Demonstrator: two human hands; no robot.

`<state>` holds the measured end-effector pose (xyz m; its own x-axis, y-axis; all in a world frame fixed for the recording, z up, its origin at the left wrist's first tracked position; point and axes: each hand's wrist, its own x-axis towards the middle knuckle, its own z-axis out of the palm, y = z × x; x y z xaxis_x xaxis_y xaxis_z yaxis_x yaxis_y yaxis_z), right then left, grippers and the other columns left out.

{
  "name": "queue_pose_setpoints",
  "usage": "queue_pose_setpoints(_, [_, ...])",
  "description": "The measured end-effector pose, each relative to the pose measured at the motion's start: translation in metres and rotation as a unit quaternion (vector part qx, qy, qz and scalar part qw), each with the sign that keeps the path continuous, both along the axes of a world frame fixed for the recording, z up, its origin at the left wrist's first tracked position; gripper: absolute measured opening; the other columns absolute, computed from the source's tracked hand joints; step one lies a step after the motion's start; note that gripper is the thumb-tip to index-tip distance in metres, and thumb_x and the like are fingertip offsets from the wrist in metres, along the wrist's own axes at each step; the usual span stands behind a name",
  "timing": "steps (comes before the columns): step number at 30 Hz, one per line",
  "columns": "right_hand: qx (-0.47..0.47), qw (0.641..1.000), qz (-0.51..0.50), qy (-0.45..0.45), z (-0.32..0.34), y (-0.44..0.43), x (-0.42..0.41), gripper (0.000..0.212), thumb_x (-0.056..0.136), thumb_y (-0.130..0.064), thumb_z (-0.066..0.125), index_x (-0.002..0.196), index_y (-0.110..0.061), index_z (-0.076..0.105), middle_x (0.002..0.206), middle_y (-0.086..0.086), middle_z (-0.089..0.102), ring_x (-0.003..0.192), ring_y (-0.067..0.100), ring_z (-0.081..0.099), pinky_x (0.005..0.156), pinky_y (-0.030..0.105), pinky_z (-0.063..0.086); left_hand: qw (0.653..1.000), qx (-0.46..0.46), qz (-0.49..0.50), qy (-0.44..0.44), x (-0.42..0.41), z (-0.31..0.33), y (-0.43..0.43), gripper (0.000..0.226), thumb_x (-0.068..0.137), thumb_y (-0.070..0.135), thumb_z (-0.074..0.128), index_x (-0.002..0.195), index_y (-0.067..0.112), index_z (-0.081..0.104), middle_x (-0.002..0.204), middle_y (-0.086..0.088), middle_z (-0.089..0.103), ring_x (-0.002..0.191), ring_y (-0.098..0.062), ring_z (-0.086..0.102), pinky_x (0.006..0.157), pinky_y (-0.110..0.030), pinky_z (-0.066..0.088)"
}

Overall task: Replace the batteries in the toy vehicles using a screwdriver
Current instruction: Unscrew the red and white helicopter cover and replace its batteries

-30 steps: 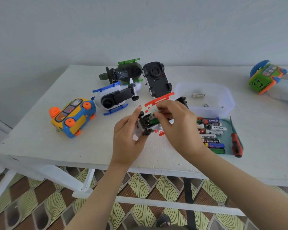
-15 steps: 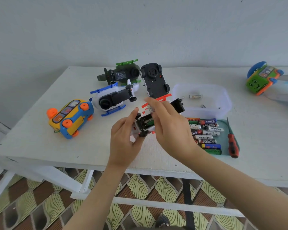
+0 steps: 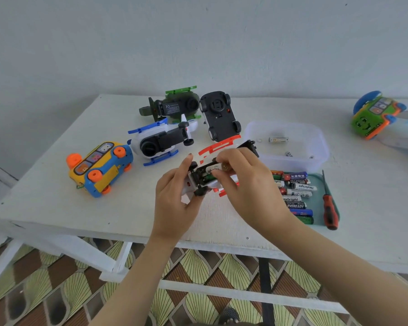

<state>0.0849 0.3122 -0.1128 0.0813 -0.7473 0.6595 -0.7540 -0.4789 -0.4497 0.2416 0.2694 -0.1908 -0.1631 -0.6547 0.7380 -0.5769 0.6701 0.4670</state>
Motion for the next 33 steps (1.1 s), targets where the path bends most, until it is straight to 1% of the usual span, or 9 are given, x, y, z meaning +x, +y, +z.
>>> queue_pose_setpoints(4, [-0.007, 1.0, -0.007, -0.017, -0.003, -0.004, -0.001, 0.01, 0.087, -0.011, 0.062, 0.093, -0.002, 0.059, 0.077, 0.006, 0.061, 0.065, 0.024, 0.06, 0.051, 0.041, 0.053, 1.0, 0.01, 0.0, 0.007, 0.0, 0.0, 0.0, 0.067, 0.085, 0.034, 0.064, 0.142, 0.014, 0.036, 0.117, 0.011, 0.052, 0.11, -0.01, 0.05, 0.102, -0.018, 0.034])
queue_pose_setpoints(8, [-0.035, 0.999, -0.02, 0.007, -0.006, -0.01, -0.002, 0.008, 0.088, -0.008, 0.062, 0.088, 0.0, 0.063, 0.072, 0.006, 0.063, 0.06, 0.02, 0.058, 0.048, 0.035, 0.051, 0.999, 0.027, 0.002, 0.017, 0.001, 0.0, 0.001, 0.067, 0.086, 0.038, 0.06, 0.143, 0.016, 0.034, 0.121, 0.013, 0.05, 0.114, 0.001, 0.042, 0.103, -0.014, 0.032])
queue_pose_setpoints(14, [-0.056, 0.998, -0.033, 0.027, -0.005, -0.011, -0.003, 0.007, 0.087, -0.003, 0.062, 0.093, 0.001, 0.064, 0.069, 0.006, 0.063, 0.053, 0.016, 0.054, 0.043, 0.025, 0.046, 1.0, 0.02, -0.001, 0.014, 0.001, 0.002, 0.0, 0.067, 0.086, 0.037, 0.061, 0.143, 0.015, 0.034, 0.121, 0.018, 0.047, 0.112, -0.006, 0.047, 0.104, -0.011, 0.029])
queue_pose_setpoints(19, [-0.019, 0.999, -0.027, 0.036, -0.007, -0.01, 0.0, 0.02, 0.086, -0.001, 0.057, 0.105, 0.001, 0.061, 0.066, 0.006, 0.06, 0.044, 0.021, 0.052, 0.033, 0.03, 0.043, 1.0, 0.022, 0.006, 0.003, 0.0, 0.003, 0.0, 0.067, 0.085, 0.037, 0.061, 0.142, 0.013, 0.035, 0.119, 0.009, 0.051, 0.111, -0.012, 0.05, 0.104, -0.009, 0.027])
queue_pose_setpoints(21, [-0.006, 0.999, -0.018, 0.049, -0.011, -0.007, 0.002, 0.029, 0.085, 0.001, 0.052, 0.113, -0.001, 0.056, 0.08, 0.01, 0.066, 0.041, 0.023, 0.052, 0.03, 0.03, 0.042, 1.0, 0.024, 0.007, 0.004, 0.0, 0.003, 0.001, 0.067, 0.085, 0.037, 0.062, 0.142, 0.013, 0.035, 0.119, 0.009, 0.052, 0.111, -0.012, 0.05, 0.104, -0.01, 0.028])
queue_pose_setpoints(22, [0.007, 0.998, -0.015, 0.061, -0.014, -0.006, 0.003, 0.032, 0.087, -0.002, 0.047, 0.118, -0.004, 0.052, 0.096, 0.012, 0.068, 0.04, 0.023, 0.052, 0.03, 0.031, 0.041, 1.0, 0.024, 0.008, 0.004, 0.0, 0.004, 0.001, 0.067, 0.085, 0.036, 0.062, 0.142, 0.013, 0.035, 0.119, 0.009, 0.052, 0.111, -0.011, 0.05, 0.104, -0.01, 0.029])
queue_pose_setpoints(25, [0.056, 0.992, -0.026, 0.106, -0.024, -0.001, 0.006, 0.043, 0.089, -0.02, 0.034, 0.13, -0.008, 0.041, 0.138, 0.015, 0.052, 0.035, 0.019, 0.046, 0.028, 0.027, 0.038, 1.0, 0.022, 0.01, 0.003, 0.0, 0.004, 0.0, 0.067, 0.085, 0.035, 0.062, 0.142, 0.014, 0.034, 0.12, 0.009, 0.052, 0.112, -0.009, 0.05, 0.104, -0.01, 0.028])
queue_pose_setpoints(29, [0.075, 0.988, -0.033, 0.134, -0.03, 0.004, 0.006, 0.054, 0.088, -0.025, 0.034, 0.138, -0.006, 0.033, 0.138, 0.013, 0.052, 0.032, 0.014, 0.04, 0.027, 0.024, 0.033, 1.0, 0.023, 0.01, 0.001, 0.001, 0.003, 0.0, 0.067, 0.086, 0.034, 0.061, 0.143, 0.015, 0.033, 0.118, 0.008, 0.053, 0.111, -0.011, 0.05, 0.103, -0.012, 0.03])
queue_pose_setpoints(33, [0.081, 0.989, -0.019, 0.124, -0.032, 0.009, 0.01, 0.057, 0.088, -0.028, 0.034, 0.141, -0.007, 0.028, 0.14, 0.016, 0.05, 0.033, 0.017, 0.044, 0.03, 0.02, 0.029, 1.0, 0.027, 0.009, -0.005, 0.001, 0.003, -0.001, 0.066, 0.085, 0.033, 0.061, 0.143, 0.015, 0.034, 0.116, 0.002, 0.058, 0.109, -0.013, 0.051, 0.104, -0.01, 0.028])
